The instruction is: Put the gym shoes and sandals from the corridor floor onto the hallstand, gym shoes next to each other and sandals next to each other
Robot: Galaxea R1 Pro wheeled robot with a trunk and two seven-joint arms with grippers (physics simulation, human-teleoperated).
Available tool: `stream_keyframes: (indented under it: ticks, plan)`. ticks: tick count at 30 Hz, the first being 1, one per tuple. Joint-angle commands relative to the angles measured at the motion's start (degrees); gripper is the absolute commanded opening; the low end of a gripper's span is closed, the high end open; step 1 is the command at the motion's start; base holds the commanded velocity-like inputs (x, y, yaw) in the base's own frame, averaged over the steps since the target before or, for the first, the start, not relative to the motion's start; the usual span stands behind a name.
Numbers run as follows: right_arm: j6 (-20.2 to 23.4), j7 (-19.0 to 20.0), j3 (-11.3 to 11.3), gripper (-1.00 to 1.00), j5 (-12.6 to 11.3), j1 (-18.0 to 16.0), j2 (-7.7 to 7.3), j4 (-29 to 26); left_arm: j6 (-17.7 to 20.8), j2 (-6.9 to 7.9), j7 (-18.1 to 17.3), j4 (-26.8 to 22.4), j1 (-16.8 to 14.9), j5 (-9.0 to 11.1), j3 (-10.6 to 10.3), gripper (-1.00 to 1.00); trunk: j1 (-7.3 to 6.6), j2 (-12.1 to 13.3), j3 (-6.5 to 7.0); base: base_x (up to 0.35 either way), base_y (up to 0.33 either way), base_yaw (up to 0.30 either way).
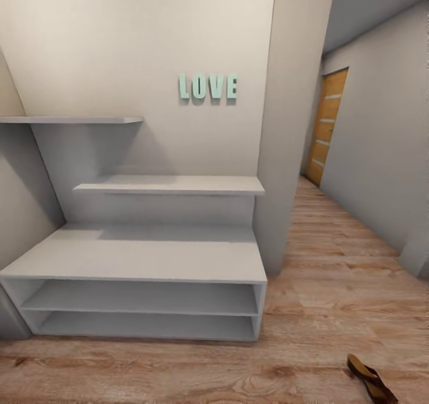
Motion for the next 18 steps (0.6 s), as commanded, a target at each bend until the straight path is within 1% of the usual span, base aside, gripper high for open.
stream_keyframes:
  ticks: [1, 3, 7, 18]
  plan:
    - [-0.18, -0.06, -0.03, 1.0, 0.0, -0.03, 0.02, 0.05, -0.16, 0.02, -0.29, 0.03, -0.03, 0.25, 0.04, 1.0, -0.03, -0.03, -0.06, -0.203, -0.126, 0.0]
    - [-0.18, -0.08, -0.03, 1.0, 0.0, -0.03, 0.02, 0.04, -0.17, 0.03, -0.29, 0.03, -0.03, 0.27, 0.06, 1.0, -0.03, -0.03, -0.06, -0.152, -0.091, -0.003]
    - [-0.18, -0.12, -0.03, 1.0, 0.0, -0.03, 0.03, 0.01, -0.14, 0.03, -0.29, 0.03, -0.03, 0.29, 0.04, 1.0, -0.03, -0.03, -0.06, -0.051, -0.03, -0.14]
    - [-0.17, -0.13, -0.03, 1.0, 0.0, -0.03, 0.03, 0.08, -0.17, 0.0, -0.29, 0.03, -0.03, 0.3, 0.06, 1.0, -0.03, -0.03, -0.06, -0.009, -0.005, -0.244]
